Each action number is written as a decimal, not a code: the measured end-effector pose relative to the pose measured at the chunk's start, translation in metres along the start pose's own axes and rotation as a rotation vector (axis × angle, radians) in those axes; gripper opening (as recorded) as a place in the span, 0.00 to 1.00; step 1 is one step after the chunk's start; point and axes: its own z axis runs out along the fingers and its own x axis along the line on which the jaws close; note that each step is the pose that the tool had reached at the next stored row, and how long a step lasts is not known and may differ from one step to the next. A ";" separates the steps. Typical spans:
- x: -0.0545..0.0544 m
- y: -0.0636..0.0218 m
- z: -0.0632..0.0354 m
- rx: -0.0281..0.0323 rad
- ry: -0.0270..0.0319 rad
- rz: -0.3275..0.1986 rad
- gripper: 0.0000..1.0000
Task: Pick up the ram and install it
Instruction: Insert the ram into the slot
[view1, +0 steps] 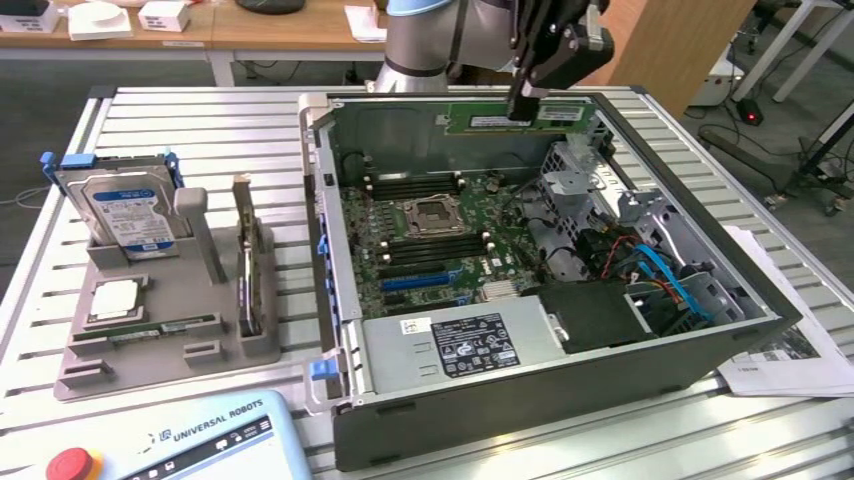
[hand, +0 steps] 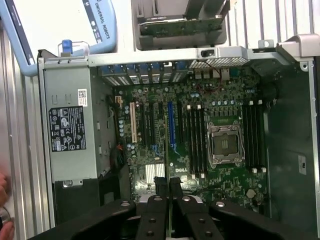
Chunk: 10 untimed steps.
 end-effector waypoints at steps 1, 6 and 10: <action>0.000 -0.0014 -0.0001 -0.0001 0.0000 0.000 0.13; 0.000 -0.0047 -0.0002 -0.0001 -0.0002 0.000 0.13; 0.000 -0.0054 -0.0003 -0.0001 -0.0001 0.000 0.13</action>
